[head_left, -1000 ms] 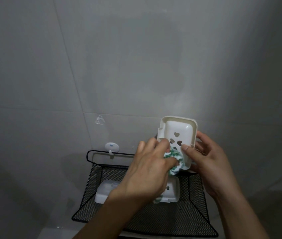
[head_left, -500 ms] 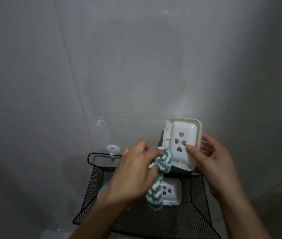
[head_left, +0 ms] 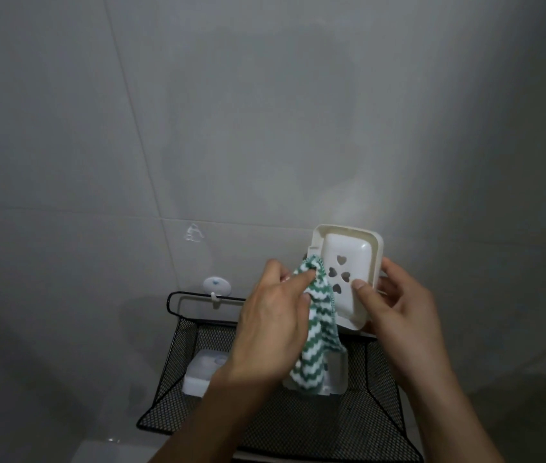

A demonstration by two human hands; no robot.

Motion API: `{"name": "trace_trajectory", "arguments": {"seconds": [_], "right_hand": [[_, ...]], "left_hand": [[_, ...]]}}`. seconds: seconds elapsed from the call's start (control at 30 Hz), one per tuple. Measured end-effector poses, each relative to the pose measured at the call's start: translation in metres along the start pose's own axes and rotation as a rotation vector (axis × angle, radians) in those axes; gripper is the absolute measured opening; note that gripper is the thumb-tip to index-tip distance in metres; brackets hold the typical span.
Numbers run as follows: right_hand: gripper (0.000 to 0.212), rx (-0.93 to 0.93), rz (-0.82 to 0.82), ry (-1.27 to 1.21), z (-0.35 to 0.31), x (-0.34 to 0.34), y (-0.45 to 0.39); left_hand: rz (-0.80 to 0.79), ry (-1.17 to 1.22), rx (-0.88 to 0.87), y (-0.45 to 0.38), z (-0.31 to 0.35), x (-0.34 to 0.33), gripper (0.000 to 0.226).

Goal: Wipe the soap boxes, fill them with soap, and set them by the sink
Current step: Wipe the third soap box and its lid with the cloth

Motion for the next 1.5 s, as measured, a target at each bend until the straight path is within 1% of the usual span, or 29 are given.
{"name": "trace_trajectory", "arguments": {"seconds": [0.17,0.27,0.33,0.4,0.47,0.57,0.63,0.7,0.77,0.87,1.07,1.2,1.27,1.3,1.43,1.5], "right_hand": [[0.032,-0.033,-0.020,-0.034,0.001,0.002,-0.003],[0.037,-0.056,-0.048,-0.009,0.005,0.000,0.000],[0.037,-0.062,-0.082,-0.007,0.009,-0.005,0.003],[0.036,-0.046,-0.085,-0.017,0.009,-0.007,0.005],[0.038,-0.023,-0.065,-0.028,0.006,-0.006,0.004],[0.038,-0.010,-0.023,-0.073,0.003,0.001,0.002],[0.037,-0.004,-0.032,-0.065,0.001,0.005,0.003],[0.036,-0.013,-0.086,-0.076,-0.002,0.006,0.004],[0.037,-0.030,-0.132,-0.082,-0.003,0.005,0.003],[0.039,-0.034,-0.138,-0.072,-0.007,0.002,0.004],[0.045,-0.007,-0.134,-0.072,-0.004,0.000,0.005],[0.037,0.009,-0.137,-0.105,-0.002,0.003,0.003],[0.038,0.011,-0.138,-0.095,-0.002,0.005,0.001],[0.038,0.002,-0.144,-0.107,-0.001,0.005,0.000],[0.038,-0.035,-0.189,-0.149,0.001,0.004,-0.001],[0.038,-0.031,-0.200,-0.129,0.002,0.003,0.001]], "left_hand": [[0.048,-0.067,-0.069,-0.008,0.001,0.010,0.030],[0.124,-0.104,-0.101,-0.013,0.005,0.020,0.032],[0.145,-0.165,-0.101,-0.020,0.007,0.024,0.032],[0.114,-0.231,-0.084,-0.025,0.008,0.024,0.033],[0.052,-0.234,-0.061,-0.025,0.007,0.020,0.034],[-0.049,-0.125,-0.080,-0.017,0.005,0.010,0.028],[-0.096,-0.038,-0.093,-0.012,0.004,0.005,0.025],[-0.069,-0.005,-0.081,-0.011,0.002,0.005,0.031],[0.023,-0.020,-0.077,-0.012,0.001,0.010,0.037],[0.089,-0.050,-0.095,-0.018,0.005,0.019,0.040],[0.016,0.001,-0.041,-0.022,0.007,0.020,0.044],[-0.074,0.027,-0.005,-0.018,0.009,0.011,0.030],[-0.100,0.035,0.009,-0.015,0.008,0.009,0.029],[-0.087,0.027,0.010,-0.015,0.007,0.009,0.031],[0.078,-0.059,-0.052,-0.018,0.014,0.019,0.037],[0.108,-0.136,-0.093,-0.019,0.020,0.023,0.039]]}}
Point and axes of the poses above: each hand's wrist, its own y-axis away from the middle knuckle, its own x-axis out of the back of the hand, z = x × y, the point moved 2 cm from there along -y, towards the middle knuckle, and after that the axes turned 14 degrees about -x, right-handed, at the moved point
